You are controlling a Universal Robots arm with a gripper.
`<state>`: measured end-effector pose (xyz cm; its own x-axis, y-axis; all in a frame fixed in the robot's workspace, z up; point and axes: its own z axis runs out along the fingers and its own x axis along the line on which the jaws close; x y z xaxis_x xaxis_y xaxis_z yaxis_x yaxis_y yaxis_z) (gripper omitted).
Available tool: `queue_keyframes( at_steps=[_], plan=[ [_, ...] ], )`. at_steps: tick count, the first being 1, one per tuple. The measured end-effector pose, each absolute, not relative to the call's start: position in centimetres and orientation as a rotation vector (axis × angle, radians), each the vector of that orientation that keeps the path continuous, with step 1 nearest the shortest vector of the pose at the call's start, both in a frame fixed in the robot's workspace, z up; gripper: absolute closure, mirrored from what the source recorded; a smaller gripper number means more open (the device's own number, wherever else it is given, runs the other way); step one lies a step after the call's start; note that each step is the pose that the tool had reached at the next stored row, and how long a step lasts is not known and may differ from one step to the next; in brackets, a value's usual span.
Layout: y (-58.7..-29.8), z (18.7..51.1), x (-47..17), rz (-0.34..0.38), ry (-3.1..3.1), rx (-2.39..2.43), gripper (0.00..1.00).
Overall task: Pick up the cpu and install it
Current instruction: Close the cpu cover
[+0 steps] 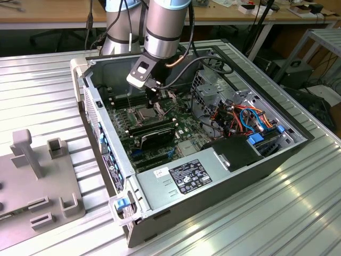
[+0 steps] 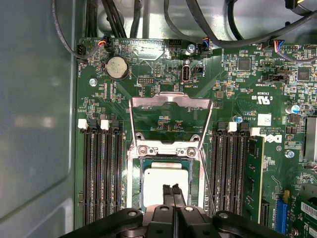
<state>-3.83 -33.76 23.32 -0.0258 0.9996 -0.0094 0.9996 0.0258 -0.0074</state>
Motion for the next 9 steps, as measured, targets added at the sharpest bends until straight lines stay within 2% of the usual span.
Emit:
queue_keyframes(
  at_steps=[9],
  plan=[
    [-33.8, 23.33, -3.83, -0.019, 2.249, 2.191, 0.89]
  ],
)
